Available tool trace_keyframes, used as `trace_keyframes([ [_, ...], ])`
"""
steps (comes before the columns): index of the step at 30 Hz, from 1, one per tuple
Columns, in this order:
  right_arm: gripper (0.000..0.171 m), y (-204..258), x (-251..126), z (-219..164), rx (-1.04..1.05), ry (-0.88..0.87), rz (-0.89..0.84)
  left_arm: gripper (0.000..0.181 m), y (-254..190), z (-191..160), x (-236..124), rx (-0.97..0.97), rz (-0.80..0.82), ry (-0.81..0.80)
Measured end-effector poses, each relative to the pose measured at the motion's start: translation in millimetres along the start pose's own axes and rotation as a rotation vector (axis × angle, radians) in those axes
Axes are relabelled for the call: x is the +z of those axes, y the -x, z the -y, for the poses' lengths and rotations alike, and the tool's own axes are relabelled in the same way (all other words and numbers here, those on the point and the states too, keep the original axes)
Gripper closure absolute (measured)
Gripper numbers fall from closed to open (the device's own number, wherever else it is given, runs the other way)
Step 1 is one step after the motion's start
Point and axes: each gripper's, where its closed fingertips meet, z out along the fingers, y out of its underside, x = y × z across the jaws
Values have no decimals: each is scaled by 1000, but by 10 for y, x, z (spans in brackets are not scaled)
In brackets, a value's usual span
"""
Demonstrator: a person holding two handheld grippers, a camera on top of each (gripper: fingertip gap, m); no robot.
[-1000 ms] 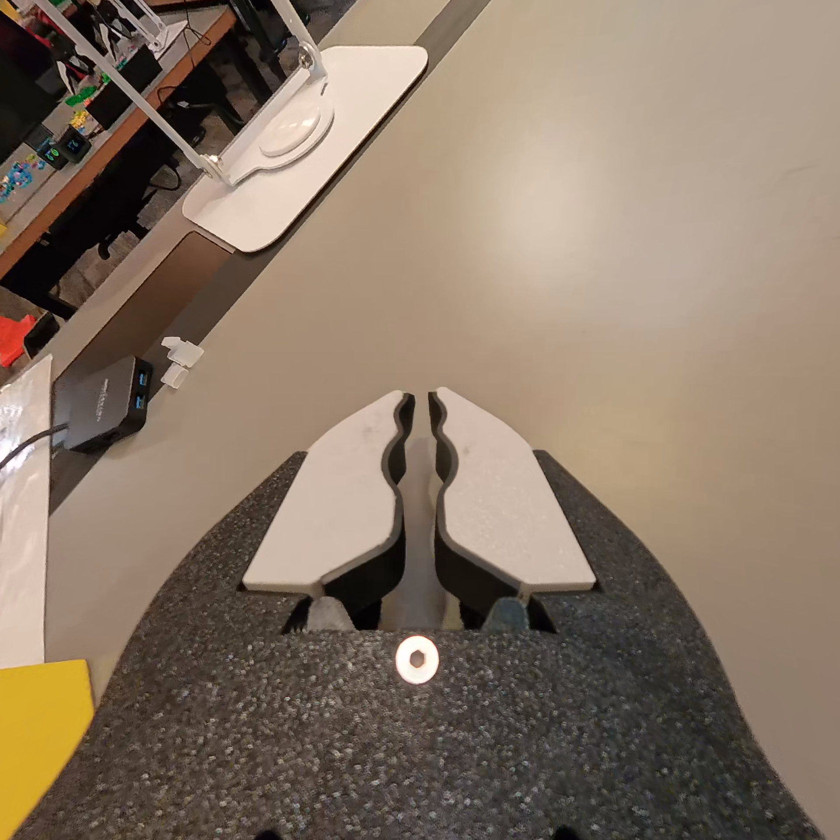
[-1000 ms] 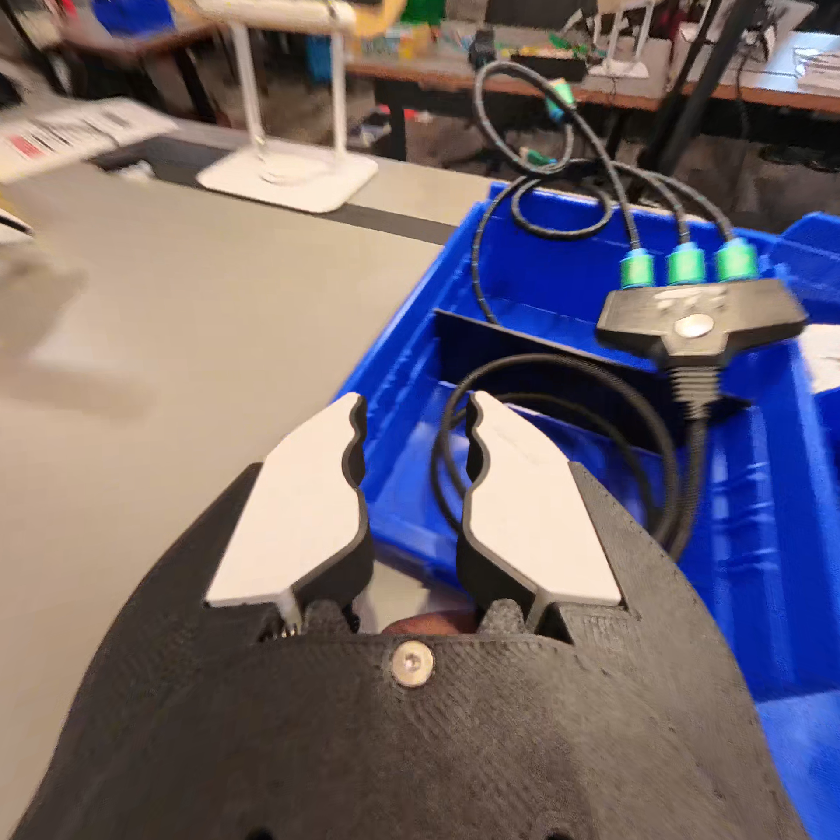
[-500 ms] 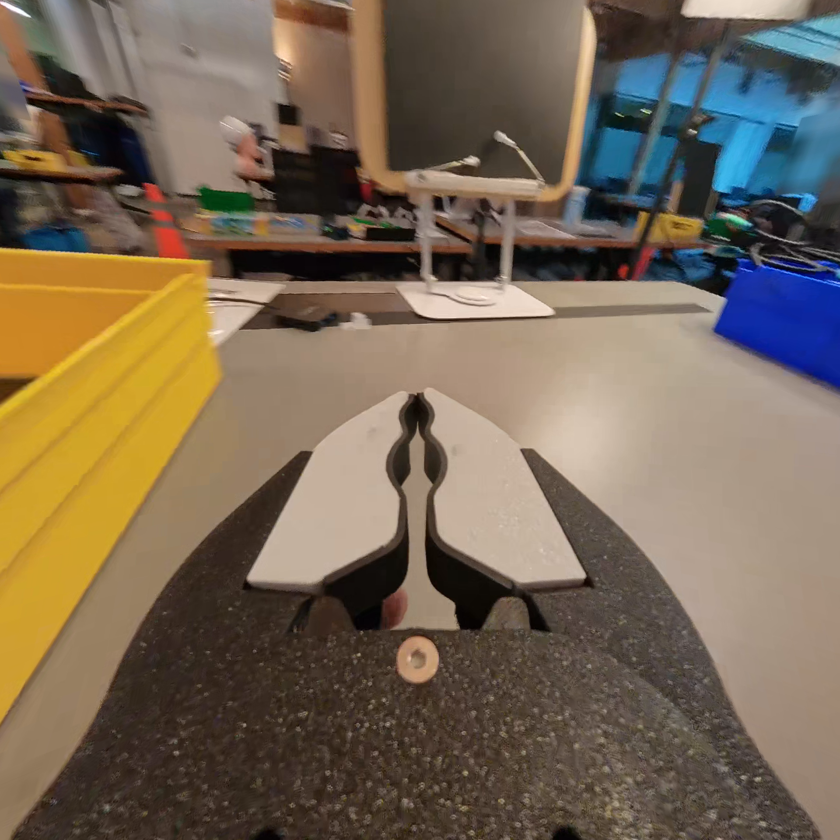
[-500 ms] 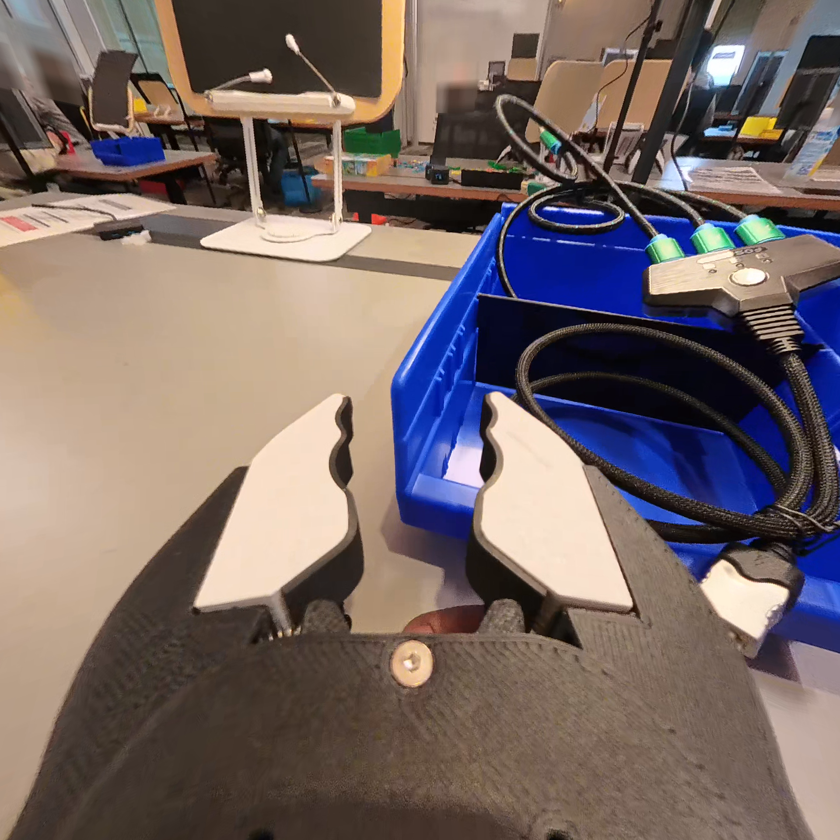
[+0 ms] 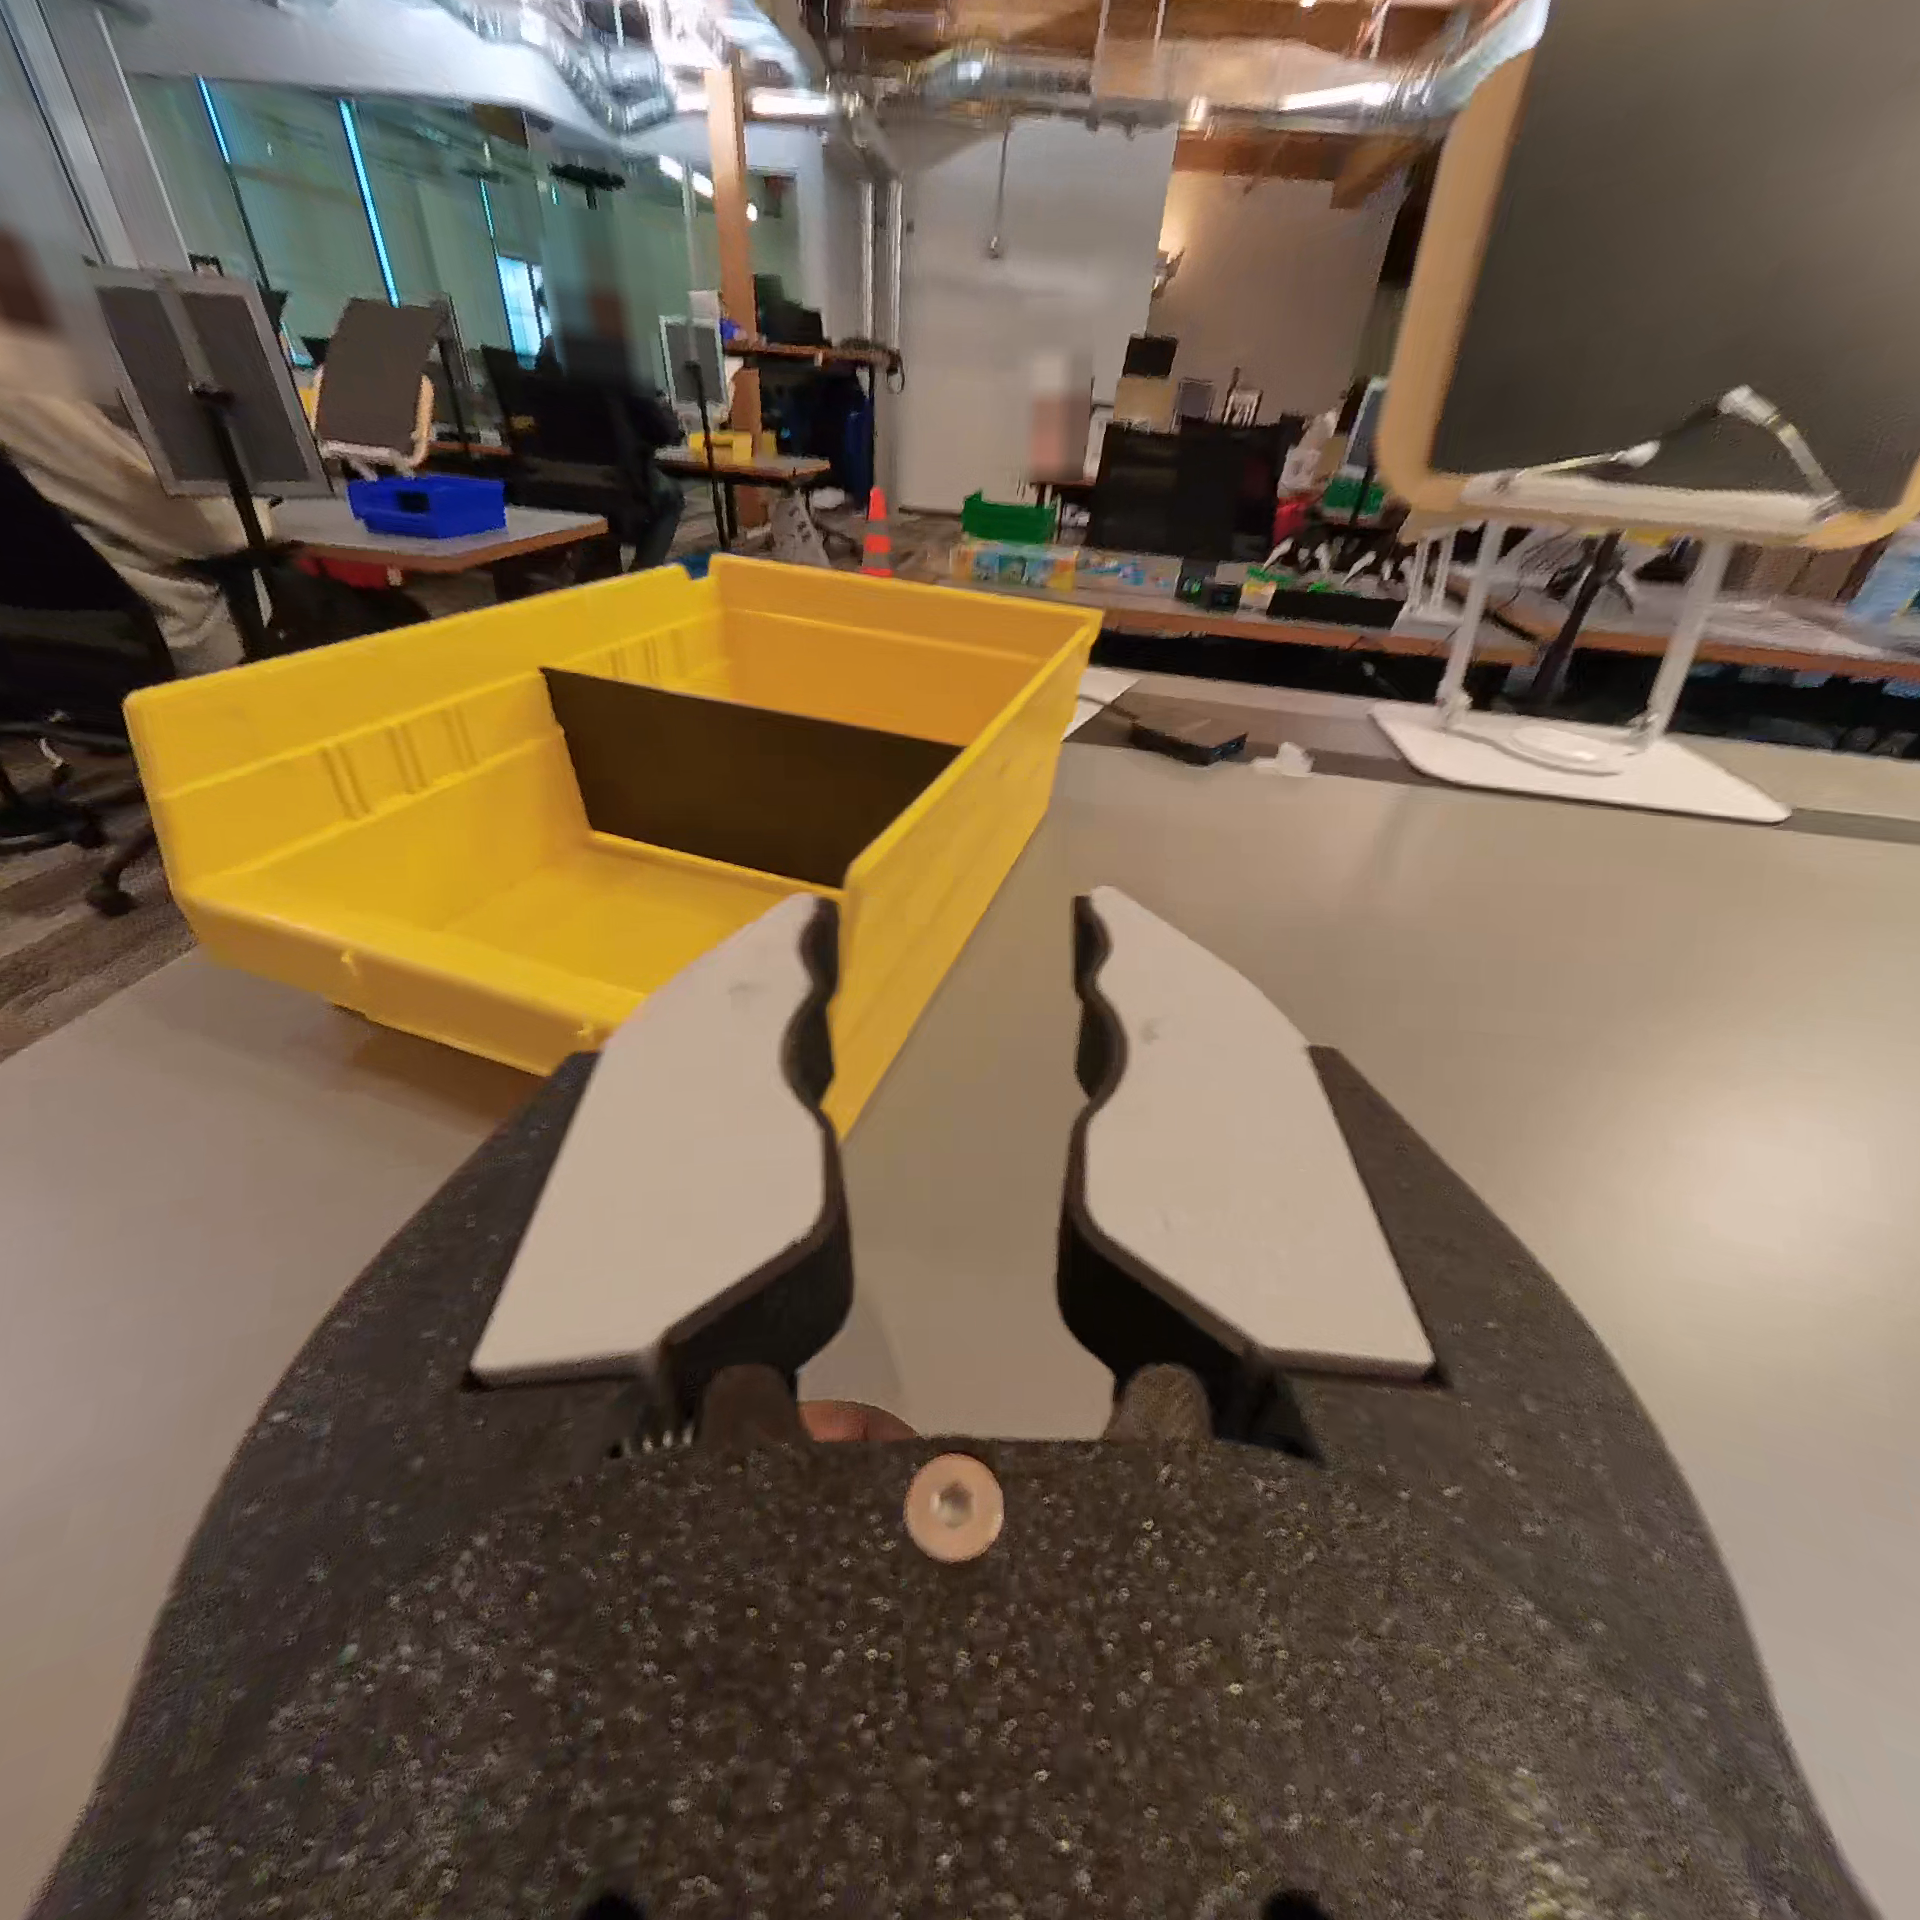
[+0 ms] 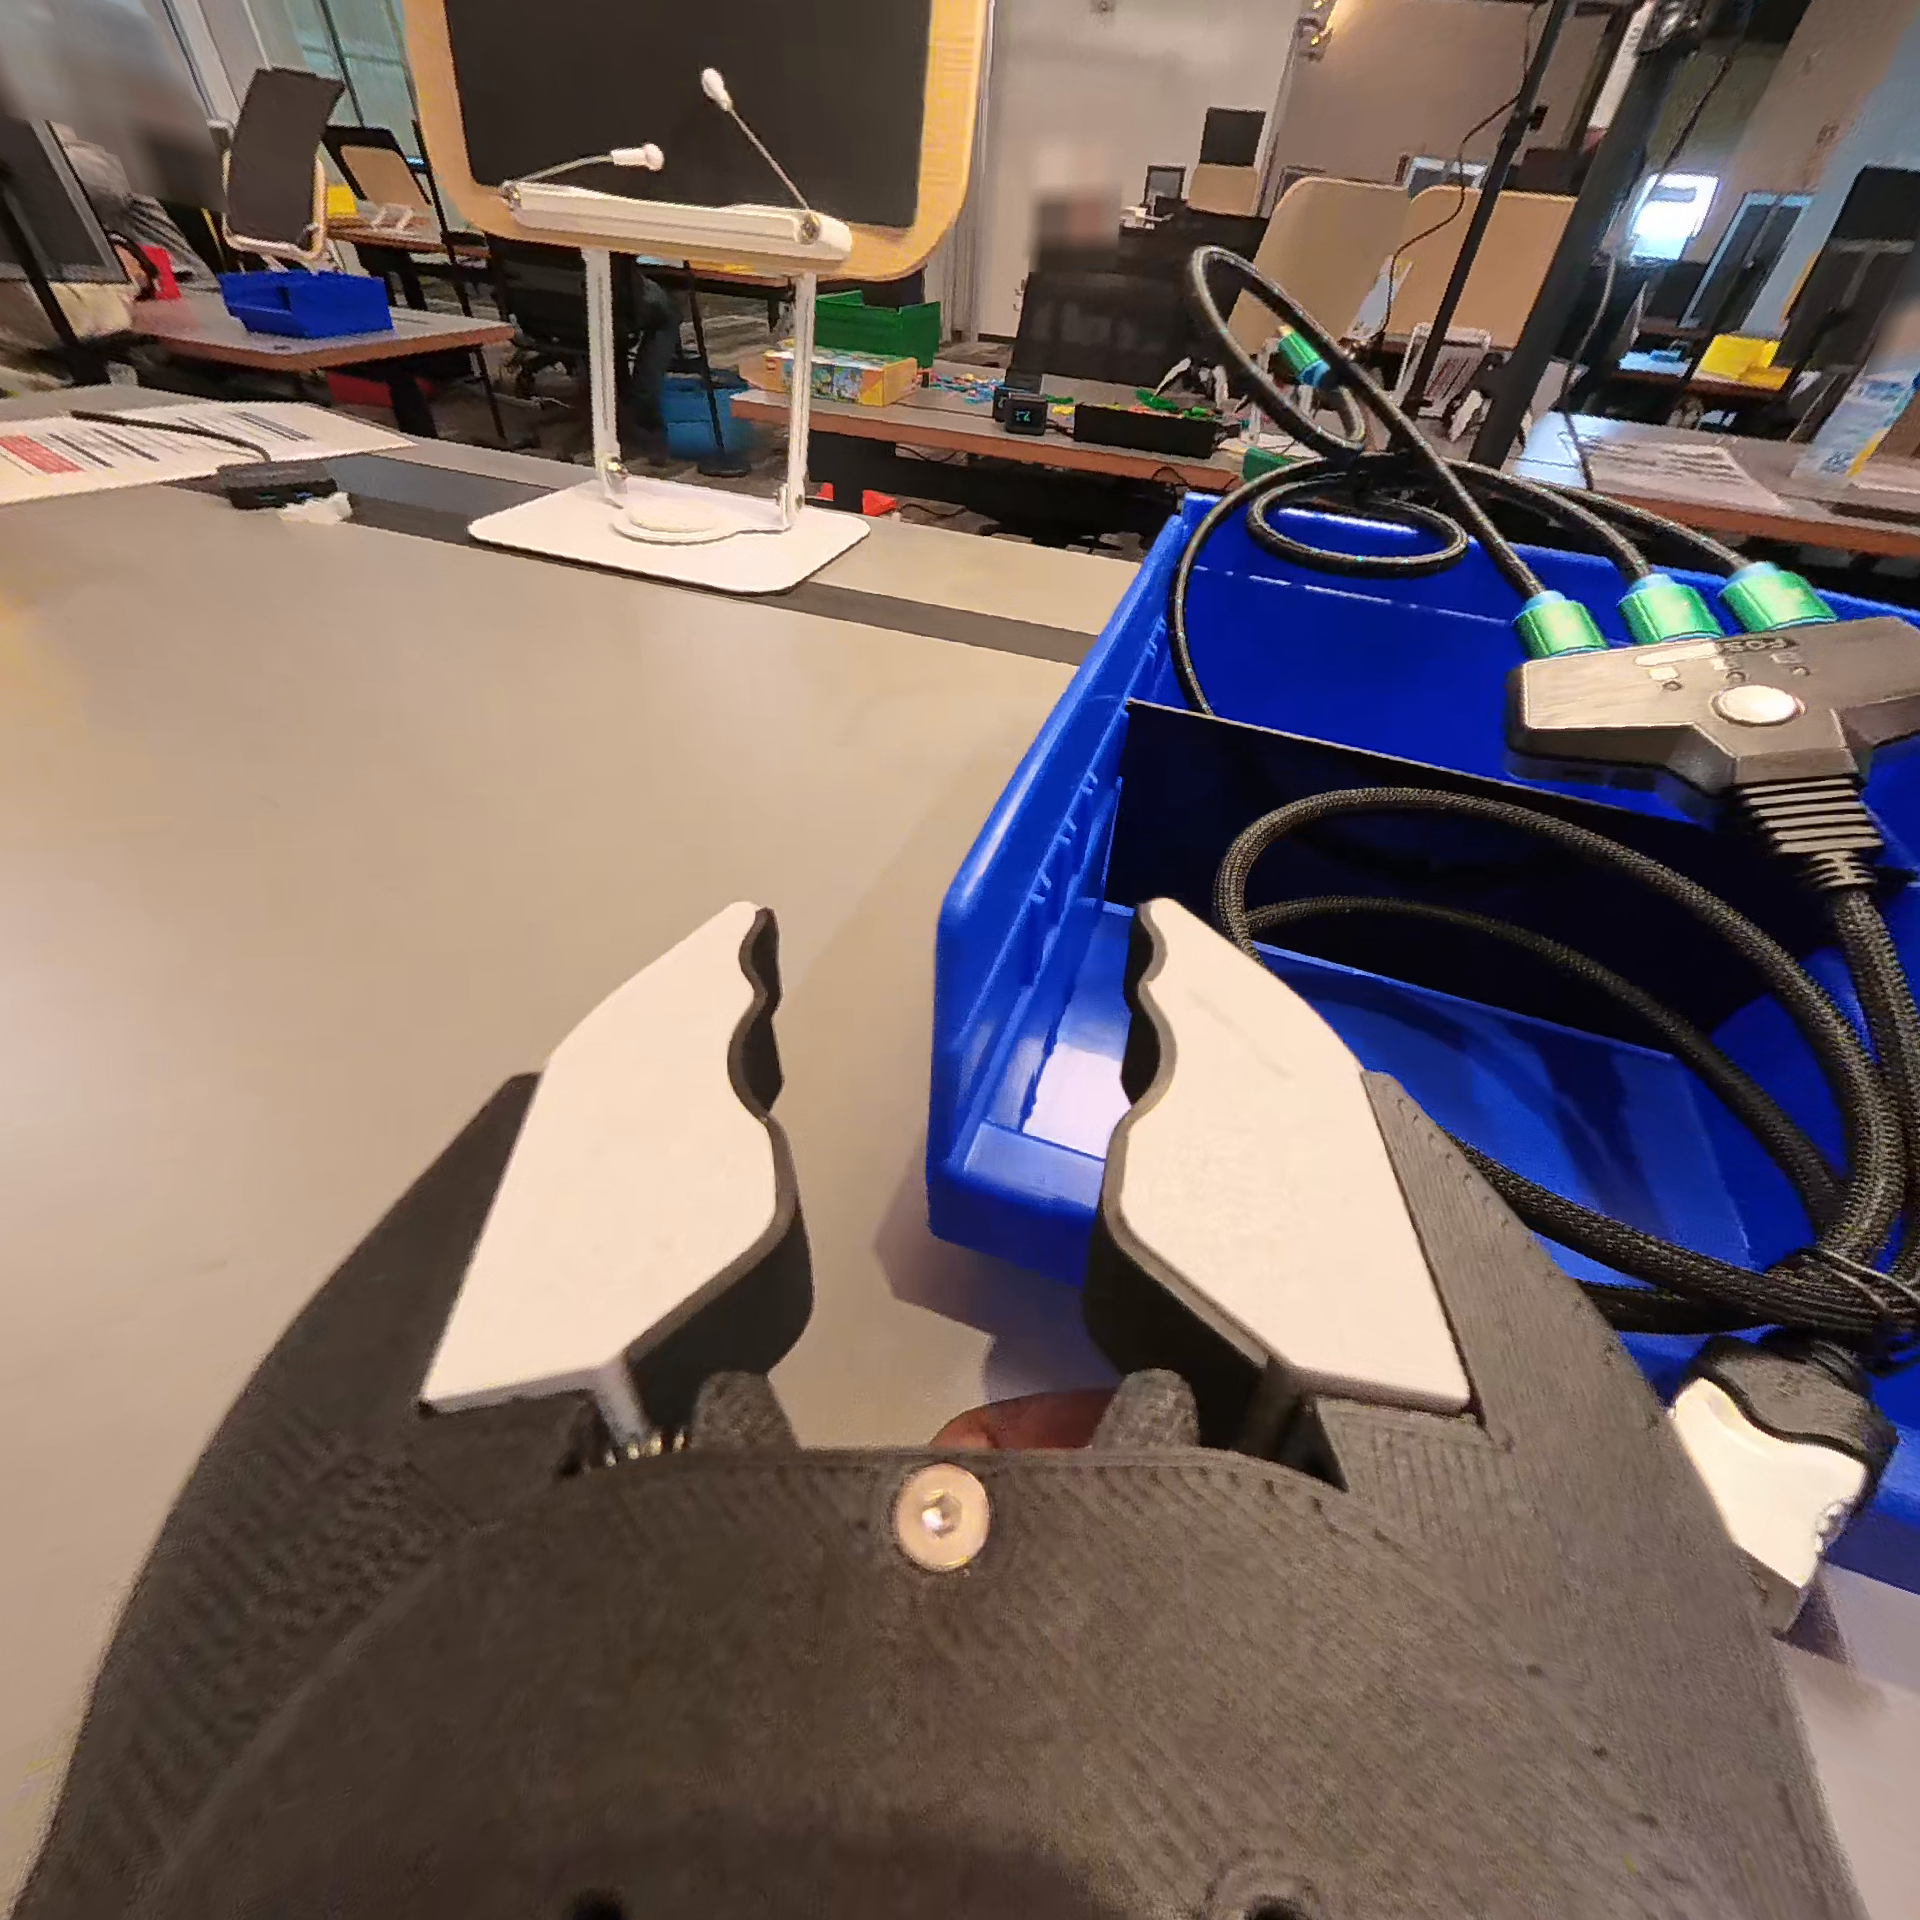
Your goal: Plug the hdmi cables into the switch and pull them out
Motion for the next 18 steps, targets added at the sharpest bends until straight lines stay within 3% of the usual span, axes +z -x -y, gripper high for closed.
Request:
trace_keyframes([
  [2, 106, -15, 7, 2, 1, 0, -10, 119, 113, -51, 143, -13, 1, 56],
  [6, 105, -57, 29, -16, 28, 14, -23, 119, 177, -106, 404, 81, -20, 114],
  [11, 103, -117, 79, -84, 34, 67, -70, 130, 185, -364, 626, 220, -11, 284],
  [18, 98, -123, 134, -158, -27, 130, -129, 160, 226, -352, 664, 213, 0, 280],
])
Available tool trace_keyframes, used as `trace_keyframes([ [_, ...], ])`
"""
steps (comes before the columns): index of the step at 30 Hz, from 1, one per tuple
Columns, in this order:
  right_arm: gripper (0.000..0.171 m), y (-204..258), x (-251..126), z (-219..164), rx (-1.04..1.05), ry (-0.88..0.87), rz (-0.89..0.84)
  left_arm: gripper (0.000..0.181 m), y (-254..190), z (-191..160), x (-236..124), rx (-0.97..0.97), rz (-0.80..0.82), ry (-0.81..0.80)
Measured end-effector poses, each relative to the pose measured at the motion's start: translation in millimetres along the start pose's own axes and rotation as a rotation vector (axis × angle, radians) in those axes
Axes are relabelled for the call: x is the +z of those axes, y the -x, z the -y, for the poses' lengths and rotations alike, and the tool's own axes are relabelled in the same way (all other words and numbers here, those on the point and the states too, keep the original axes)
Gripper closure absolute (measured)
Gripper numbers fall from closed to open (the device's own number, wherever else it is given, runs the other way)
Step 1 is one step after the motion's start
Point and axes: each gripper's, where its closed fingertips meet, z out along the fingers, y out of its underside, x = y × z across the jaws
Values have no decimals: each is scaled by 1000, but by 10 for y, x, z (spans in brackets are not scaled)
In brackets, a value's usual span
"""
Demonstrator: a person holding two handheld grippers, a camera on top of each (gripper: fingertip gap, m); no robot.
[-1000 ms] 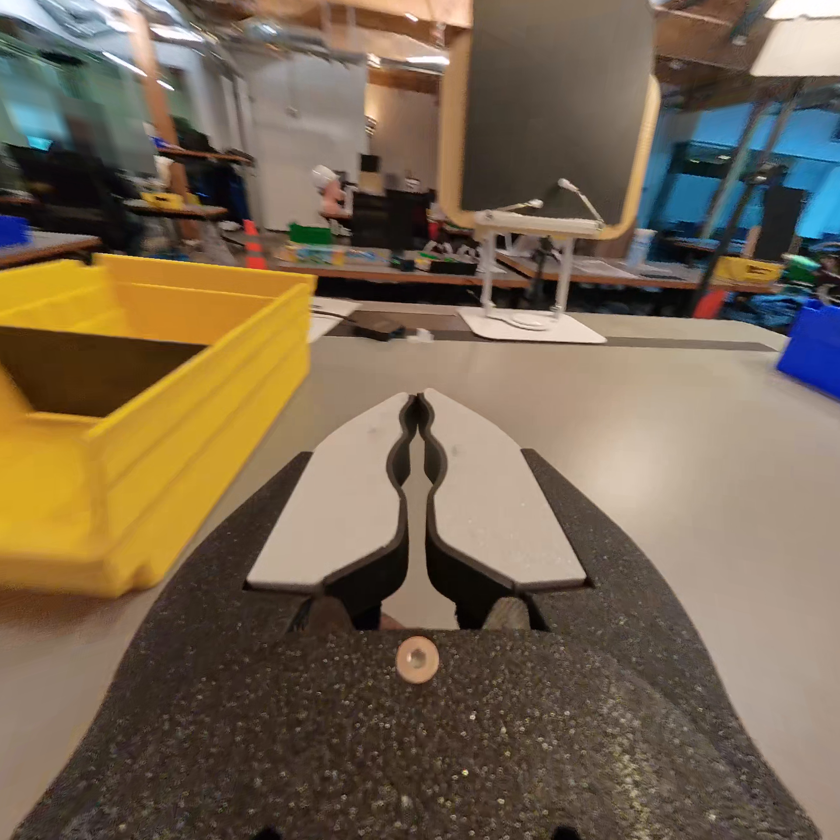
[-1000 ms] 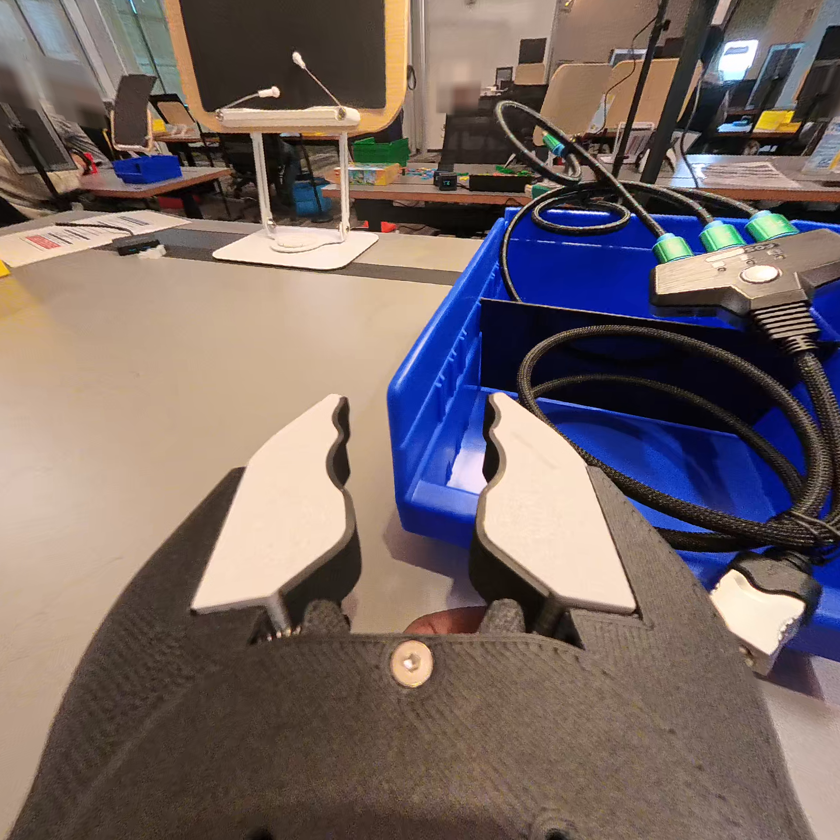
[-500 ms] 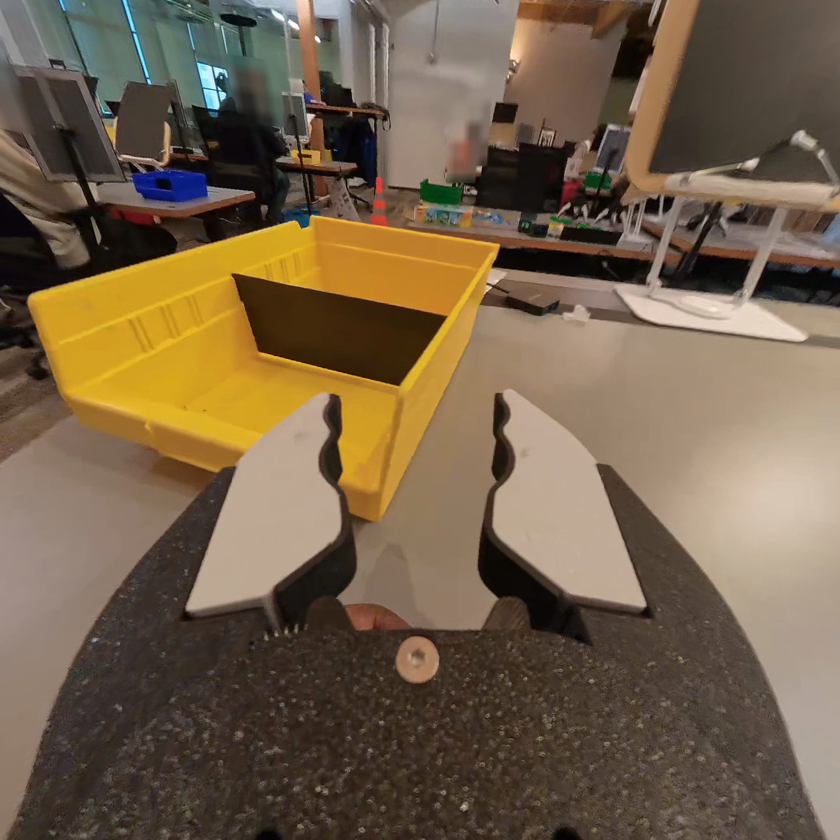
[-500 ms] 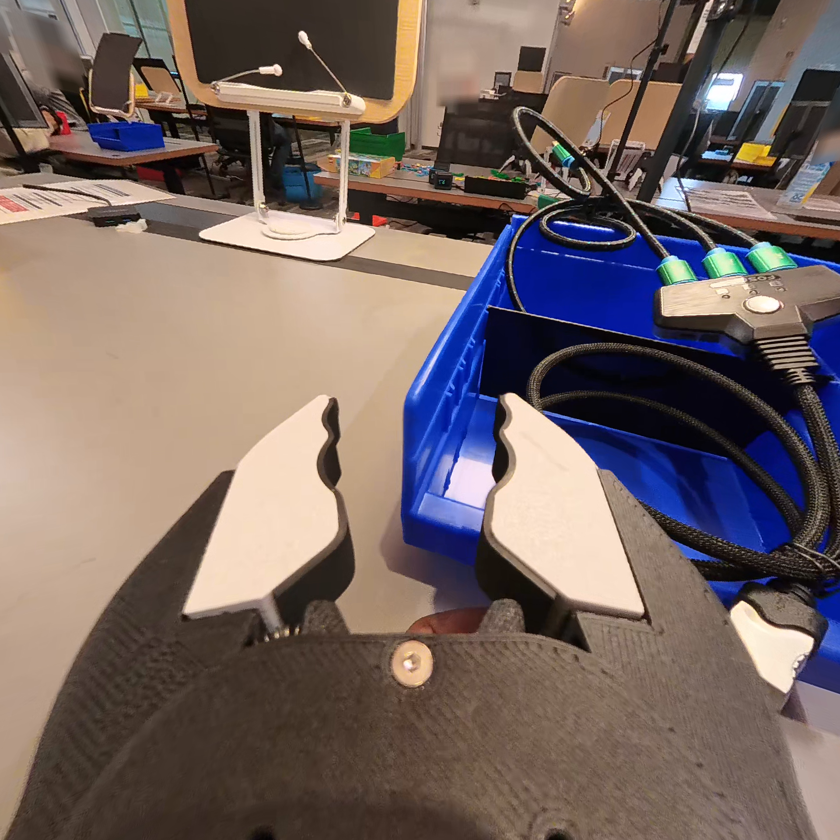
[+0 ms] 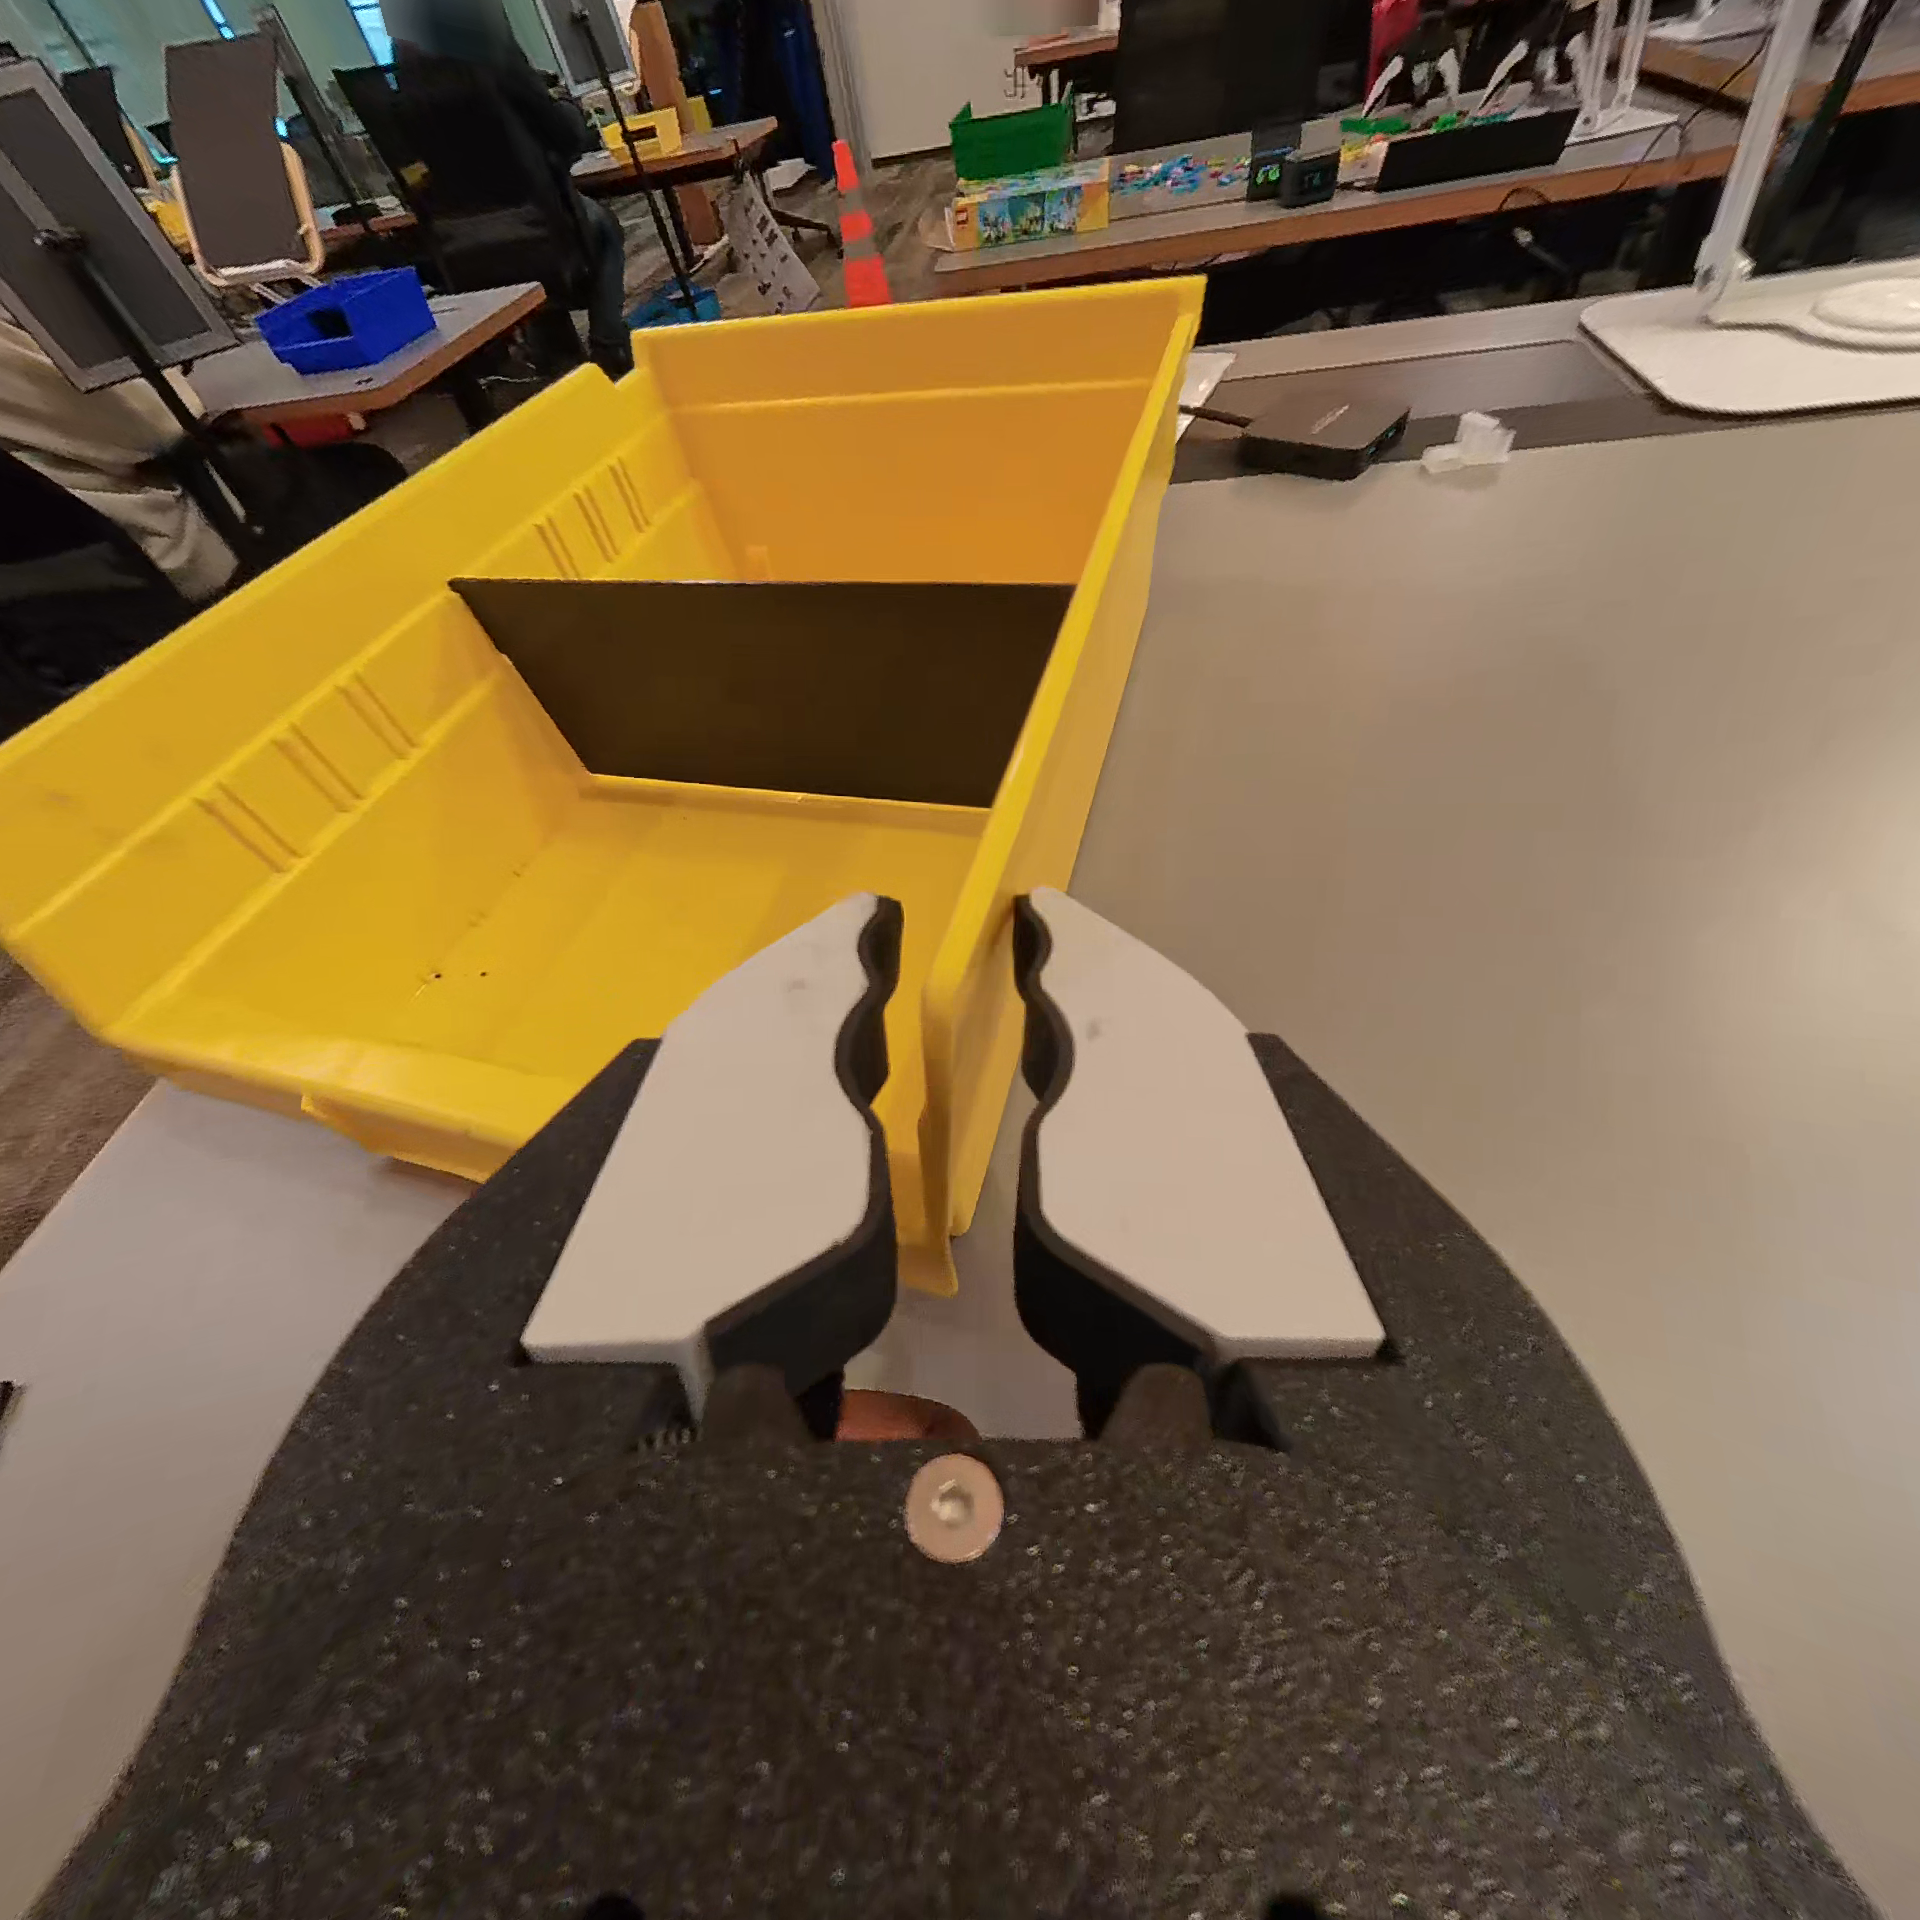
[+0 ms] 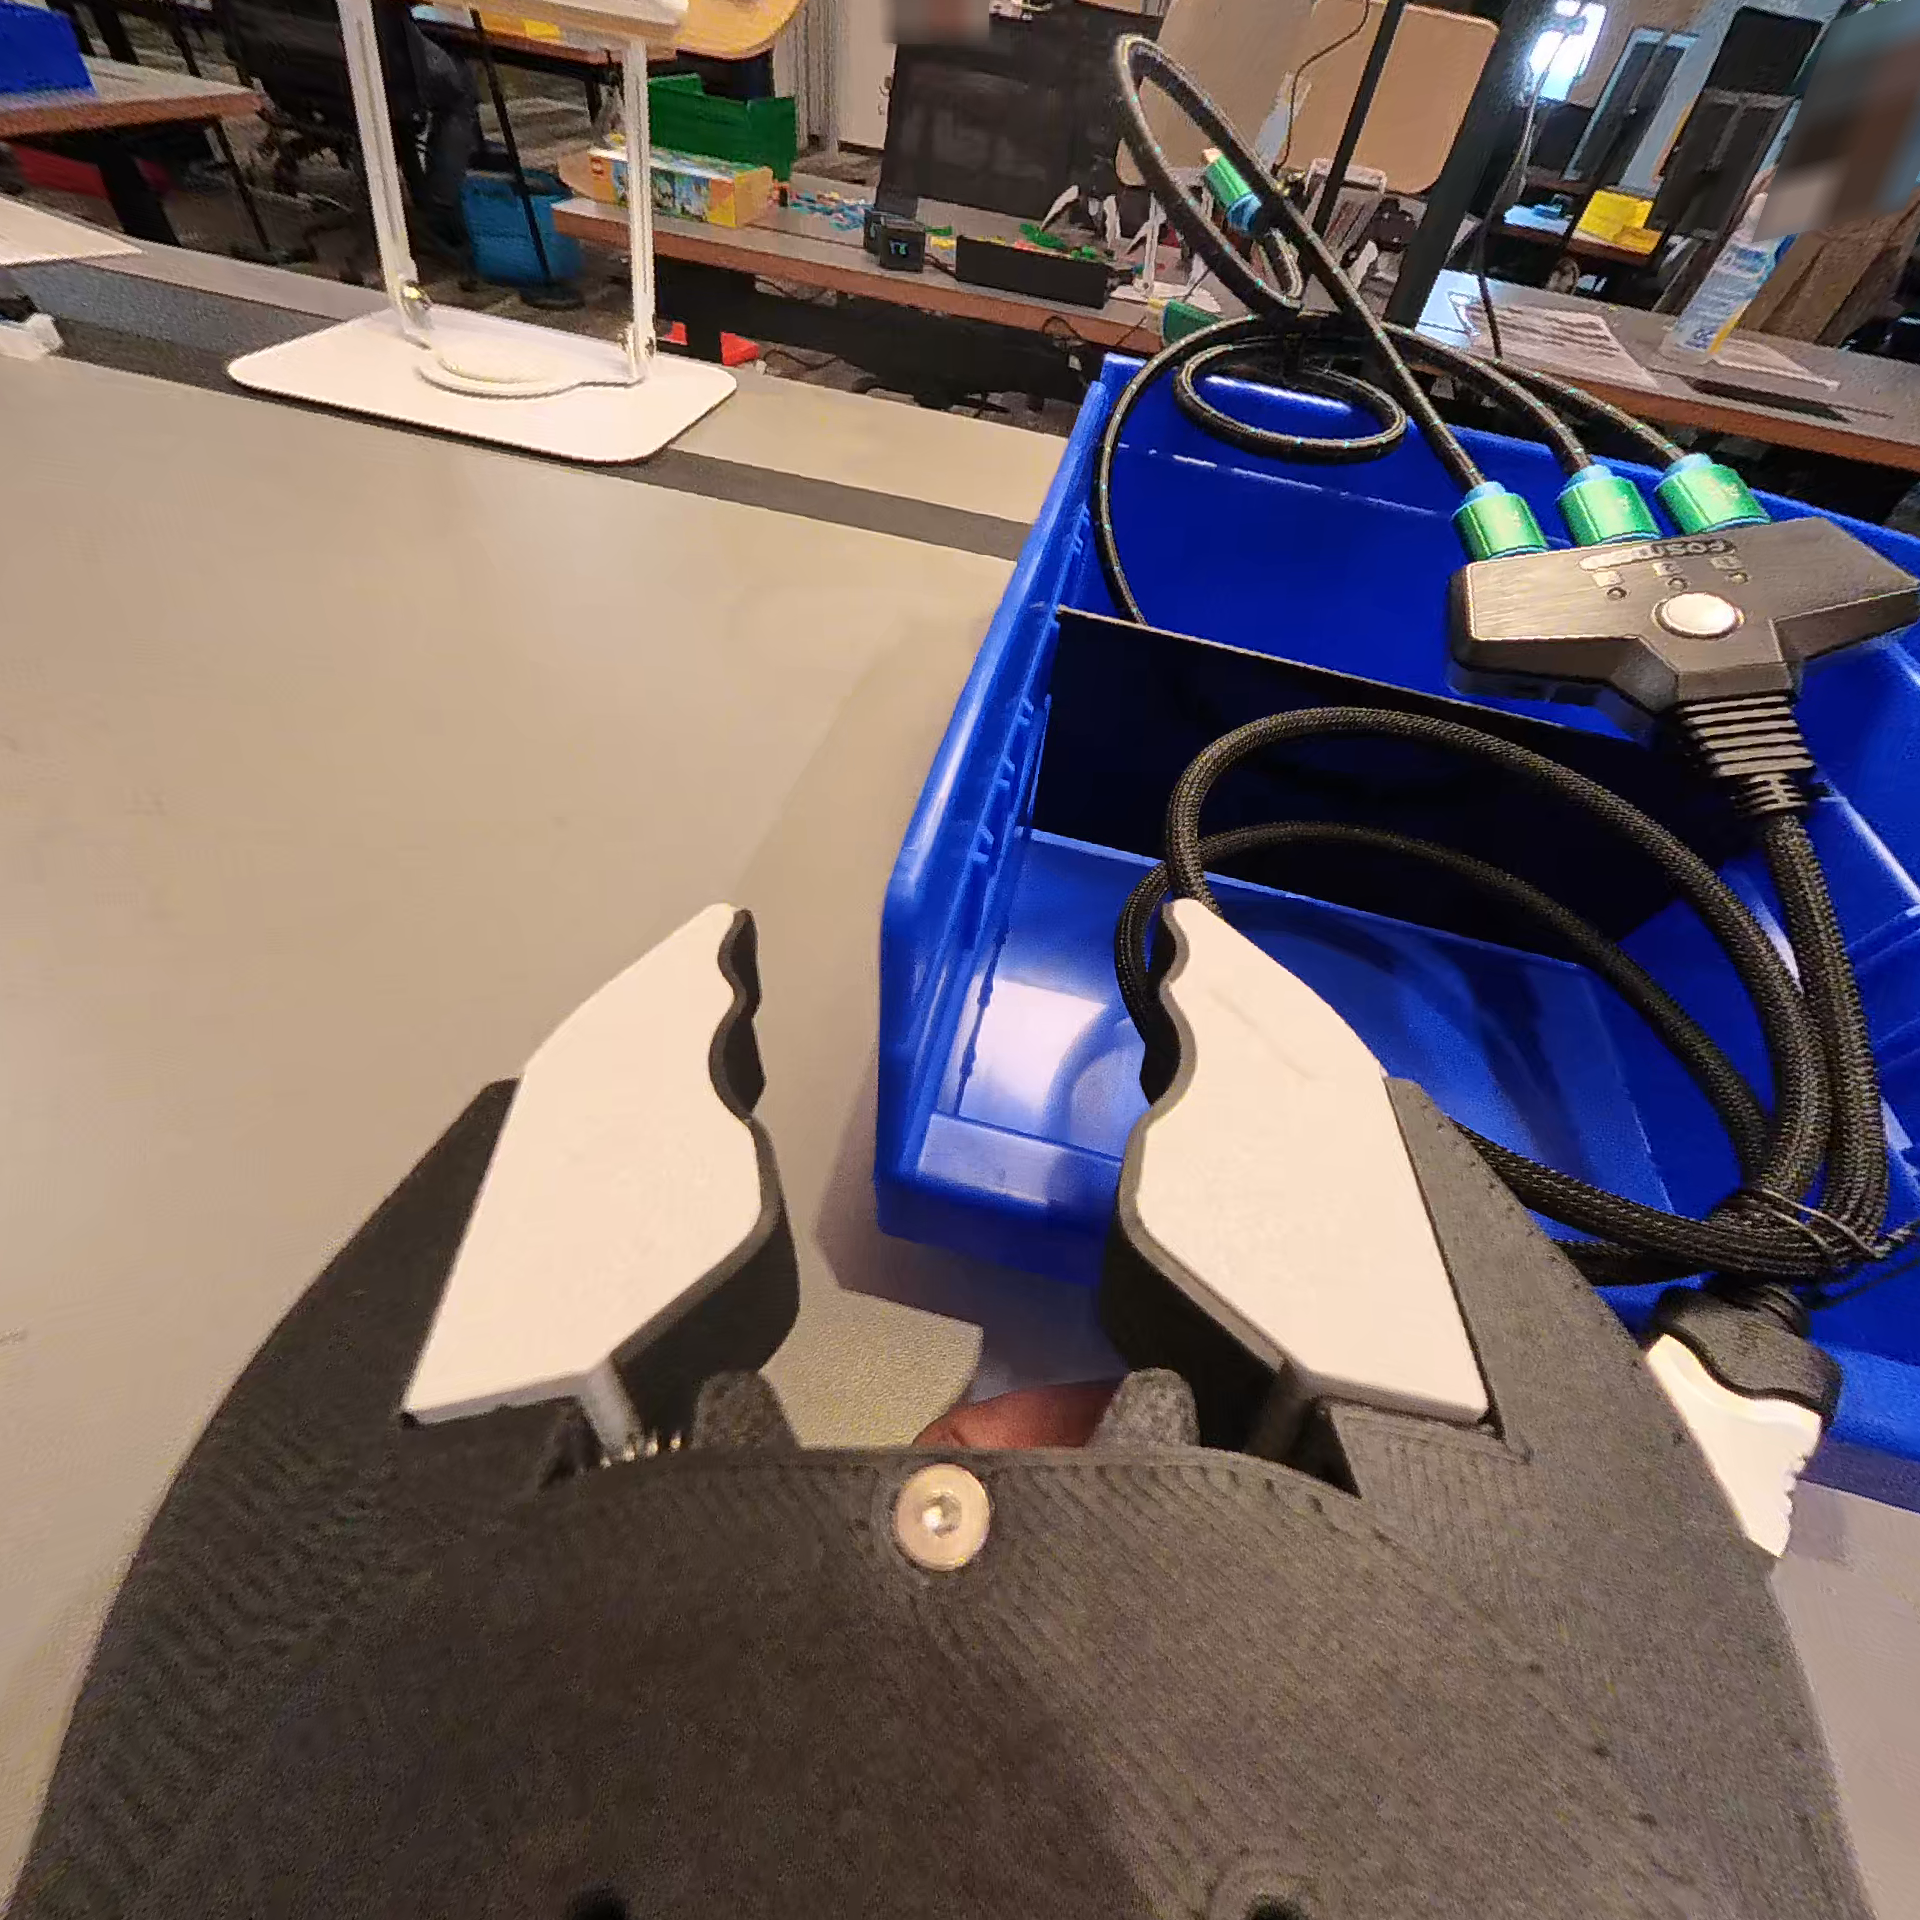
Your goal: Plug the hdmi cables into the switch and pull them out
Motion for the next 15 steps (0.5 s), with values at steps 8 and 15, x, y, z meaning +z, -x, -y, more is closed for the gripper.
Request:
trace_keyframes([
  [8, 117, -48, -32, -5, 37, -1, 15, 174, -89, 17, -10, 5, -89, -11],
  [15, 154, -17, -97, 22, 30, -33, 35, 178, -226, 24, -50, 41, -163, -11],
])
